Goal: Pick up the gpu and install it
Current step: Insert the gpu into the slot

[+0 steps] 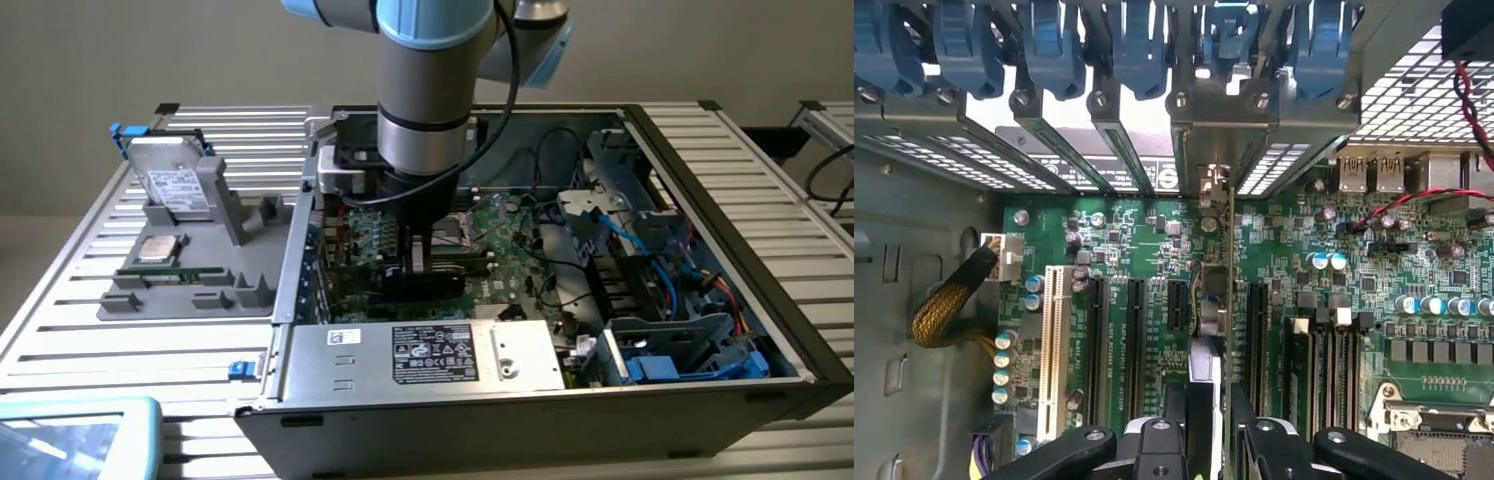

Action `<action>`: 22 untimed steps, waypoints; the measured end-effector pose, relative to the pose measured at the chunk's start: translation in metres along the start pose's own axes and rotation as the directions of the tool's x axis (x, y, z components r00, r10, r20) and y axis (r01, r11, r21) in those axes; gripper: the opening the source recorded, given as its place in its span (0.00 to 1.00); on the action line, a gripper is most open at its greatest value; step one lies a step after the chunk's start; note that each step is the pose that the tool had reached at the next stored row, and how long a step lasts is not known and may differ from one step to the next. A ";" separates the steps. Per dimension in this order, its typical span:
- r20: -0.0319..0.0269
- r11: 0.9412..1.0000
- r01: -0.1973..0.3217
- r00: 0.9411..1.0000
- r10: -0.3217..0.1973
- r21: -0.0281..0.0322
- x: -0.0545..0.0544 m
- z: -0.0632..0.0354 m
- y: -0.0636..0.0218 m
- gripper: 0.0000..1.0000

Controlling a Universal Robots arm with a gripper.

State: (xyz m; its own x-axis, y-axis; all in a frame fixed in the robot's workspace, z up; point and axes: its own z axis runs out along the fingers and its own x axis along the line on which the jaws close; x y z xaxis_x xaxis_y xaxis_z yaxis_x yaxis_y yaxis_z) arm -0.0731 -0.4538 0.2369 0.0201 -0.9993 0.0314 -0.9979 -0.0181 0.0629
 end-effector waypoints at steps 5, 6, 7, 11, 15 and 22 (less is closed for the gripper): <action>0.000 1.000 0.000 1.000 0.000 0.000 0.000 0.0004 0.0000 0.27; 0.000 1.000 0.000 1.000 0.000 0.000 0.000 0.0003 0.0000 0.27; 0.000 1.000 0.000 1.000 0.000 0.000 0.000 0.0004 0.0000 0.27; 0.001 1.000 -0.001 1.000 0.001 0.001 0.000 0.0001 0.0003 0.28; 0.000 1.000 0.000 1.000 0.000 0.001 0.000 -0.0027 0.0002 0.41; 0.000 1.000 0.000 1.000 0.000 0.003 0.001 -0.0218 0.0026 0.53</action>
State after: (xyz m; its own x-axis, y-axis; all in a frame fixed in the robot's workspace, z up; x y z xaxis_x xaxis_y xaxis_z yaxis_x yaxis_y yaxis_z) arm -0.0743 -0.4537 0.2589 0.0199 -0.9993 0.0313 -0.9981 -0.0180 0.0595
